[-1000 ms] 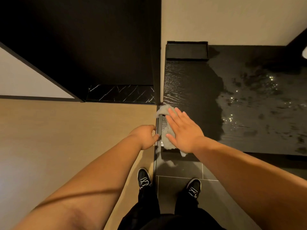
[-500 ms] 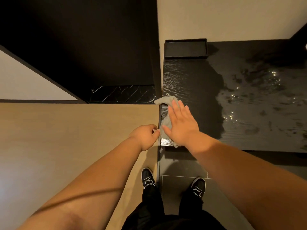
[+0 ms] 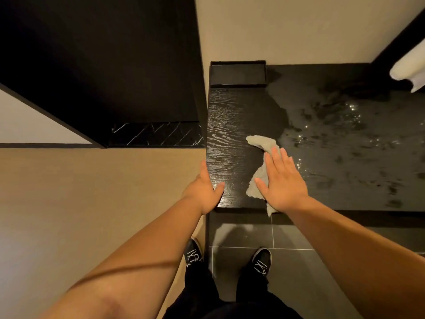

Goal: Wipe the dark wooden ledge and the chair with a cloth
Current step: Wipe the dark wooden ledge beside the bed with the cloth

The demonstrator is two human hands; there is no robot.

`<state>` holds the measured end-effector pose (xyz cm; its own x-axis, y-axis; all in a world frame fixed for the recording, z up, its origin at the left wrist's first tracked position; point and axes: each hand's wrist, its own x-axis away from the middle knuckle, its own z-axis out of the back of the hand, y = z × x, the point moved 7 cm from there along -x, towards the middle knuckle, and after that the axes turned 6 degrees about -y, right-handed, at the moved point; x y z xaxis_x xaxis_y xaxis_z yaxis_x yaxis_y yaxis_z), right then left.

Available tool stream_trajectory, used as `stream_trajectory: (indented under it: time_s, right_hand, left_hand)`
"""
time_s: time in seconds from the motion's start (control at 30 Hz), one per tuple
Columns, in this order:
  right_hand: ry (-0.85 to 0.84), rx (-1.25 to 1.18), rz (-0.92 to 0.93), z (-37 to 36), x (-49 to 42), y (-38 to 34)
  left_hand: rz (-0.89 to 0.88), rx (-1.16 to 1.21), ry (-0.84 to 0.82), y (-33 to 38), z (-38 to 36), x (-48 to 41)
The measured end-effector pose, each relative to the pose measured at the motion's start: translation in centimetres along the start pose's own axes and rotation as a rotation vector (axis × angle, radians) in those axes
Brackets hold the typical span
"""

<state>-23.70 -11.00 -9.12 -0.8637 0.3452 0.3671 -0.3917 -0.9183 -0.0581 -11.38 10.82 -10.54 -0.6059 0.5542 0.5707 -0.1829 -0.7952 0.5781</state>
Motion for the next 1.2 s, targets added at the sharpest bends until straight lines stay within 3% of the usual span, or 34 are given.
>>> stream_trajectory:
  time_s: [0.13, 0.3, 0.4, 0.5, 0.63, 0.73, 0.83, 1.03, 1.13, 1.2]
  right_hand:
    - [0.068, -0.049, -0.036, -0.4, 0.4, -2.7]
    - [0.103, -0.039, 0.247, -1.3, 2.3, -4.0]
    - [0.085, -0.063, 0.173, -0.8, 2.1, -0.4]
    - [0.045, -0.07, 0.039, -0.4, 1.6, 2.8]
    - [0.065, -0.044, -0.062, -0.5, 1.8, 1.3]
    - [0.053, 0.015, 0.058, -1.5, 2.8, -0.8]
    - [0.088, 0.003, 0.233, -0.3, 2.8, 1.6]
    - [0.083, -0.049, -0.037, 0.4, 2.3, 11.2]
    - [0.079, 0.013, -0.145, 0.8, 1.9, 8.4]
    - [0.077, 0.019, -0.007, 0.5, 2.1, 4.5]
  left_hand:
    - [0.066, 0.04, 0.151, 0.0, -1.2, 0.2]
    - [0.088, -0.008, 0.223, 0.2, -1.4, 0.2]
    - [0.089, -0.049, 0.205, 0.6, -1.1, 0.1]
    - [0.09, -0.126, 0.294, 2.6, -0.8, 0.1]
    - [0.185, -0.312, 0.296, 6.0, -2.7, -0.6]
    - [0.178, -0.375, 0.398, 7.0, -3.3, -0.8]
    - [0.16, -0.382, 0.464, 6.9, -3.2, -0.7]
    - [0.159, -0.354, 0.484, 7.2, -3.0, -0.2]
    - [0.168, -0.352, 0.483, 7.0, -3.0, -0.3]
    - [0.168, -0.346, 0.492, 7.1, -3.0, -0.3]
